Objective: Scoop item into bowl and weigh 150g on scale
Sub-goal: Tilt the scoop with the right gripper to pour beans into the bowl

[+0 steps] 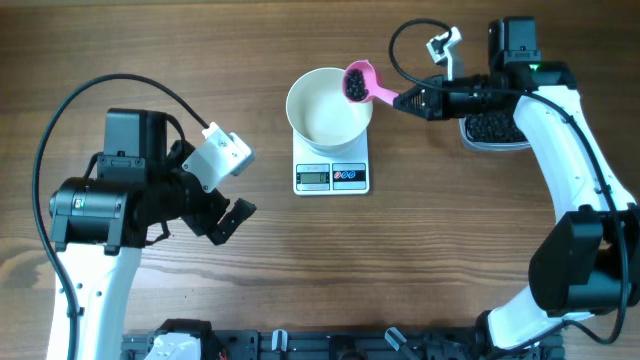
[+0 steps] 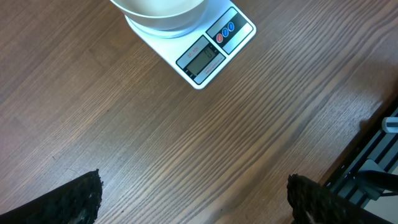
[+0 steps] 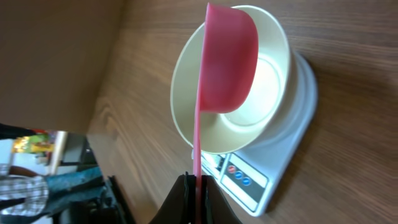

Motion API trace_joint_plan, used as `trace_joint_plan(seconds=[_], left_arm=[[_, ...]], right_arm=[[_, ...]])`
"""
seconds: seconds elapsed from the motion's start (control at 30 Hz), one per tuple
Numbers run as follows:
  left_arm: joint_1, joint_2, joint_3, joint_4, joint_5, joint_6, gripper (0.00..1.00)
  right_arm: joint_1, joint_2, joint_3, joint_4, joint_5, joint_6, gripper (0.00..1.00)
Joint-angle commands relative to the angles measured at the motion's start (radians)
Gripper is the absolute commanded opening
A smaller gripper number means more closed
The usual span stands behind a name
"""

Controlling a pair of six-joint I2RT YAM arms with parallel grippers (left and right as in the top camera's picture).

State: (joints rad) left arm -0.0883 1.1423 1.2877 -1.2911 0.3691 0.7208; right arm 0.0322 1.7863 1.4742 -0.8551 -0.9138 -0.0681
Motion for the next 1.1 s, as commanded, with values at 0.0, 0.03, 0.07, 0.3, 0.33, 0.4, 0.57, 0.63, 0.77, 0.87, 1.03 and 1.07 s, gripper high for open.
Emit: trace_joint_plan(seconds=[0.0, 0.03, 0.07, 0.3, 0.33, 0.4, 0.57, 0.63, 0.77, 0.87, 1.03, 1.07], left_arm=[[0.008, -0.01, 0.006, 0.0, 0.023, -0.003, 1.0], [0.008, -0.01, 0.006, 0.0, 0.023, -0.003, 1.0], [0.008, -0.01, 0.006, 0.0, 0.023, -0.003, 1.0], [0.008, -0.01, 0.006, 0.0, 0.023, -0.003, 1.0], [0.008, -0.01, 0.006, 0.0, 0.023, -0.003, 1.0], [0.008, -0.01, 0.006, 0.0, 0.023, -0.003, 1.0], [0.008, -0.01, 0.006, 0.0, 0.023, -0.003, 1.0], [0.008, -0.01, 0.006, 0.0, 0.023, -0.003, 1.0], [0.008, -0.01, 0.006, 0.0, 0.023, -0.003, 1.0], [0.008, -0.01, 0.006, 0.0, 0.023, -0.003, 1.0], [0.008, -0.01, 0.006, 0.0, 0.023, -0.003, 1.0], [0.008, -0.01, 0.006, 0.0, 0.023, -0.003, 1.0]], right_arm=[[0.004, 0.022, -0.008, 0.002, 0.026, -0.064, 0.04], [0.004, 0.022, -0.008, 0.002, 0.026, -0.064, 0.04], [0.004, 0.022, -0.008, 0.002, 0.026, -0.068, 0.04], [0.004, 0.022, -0.008, -0.005, 0.027, -0.117, 0.04], [0.004, 0.022, -0.008, -0.003, 0.027, -0.117, 0.04], [0.004, 0.022, -0.008, -0.002, 0.027, -0.133, 0.04], [0.006, 0.022, -0.008, -0.002, 0.053, -0.14, 0.05], [0.015, 0.022, -0.008, 0.002, 0.054, -0.142, 0.05], [0.047, 0.022, -0.008, 0.003, 0.12, -0.141, 0.04], [0.069, 0.022, -0.008, 0.003, 0.199, -0.142, 0.04], [0.1, 0.022, -0.008, 0.014, 0.282, -0.141, 0.05], [0.106, 0.022, -0.008, 0.019, 0.289, -0.14, 0.05]])
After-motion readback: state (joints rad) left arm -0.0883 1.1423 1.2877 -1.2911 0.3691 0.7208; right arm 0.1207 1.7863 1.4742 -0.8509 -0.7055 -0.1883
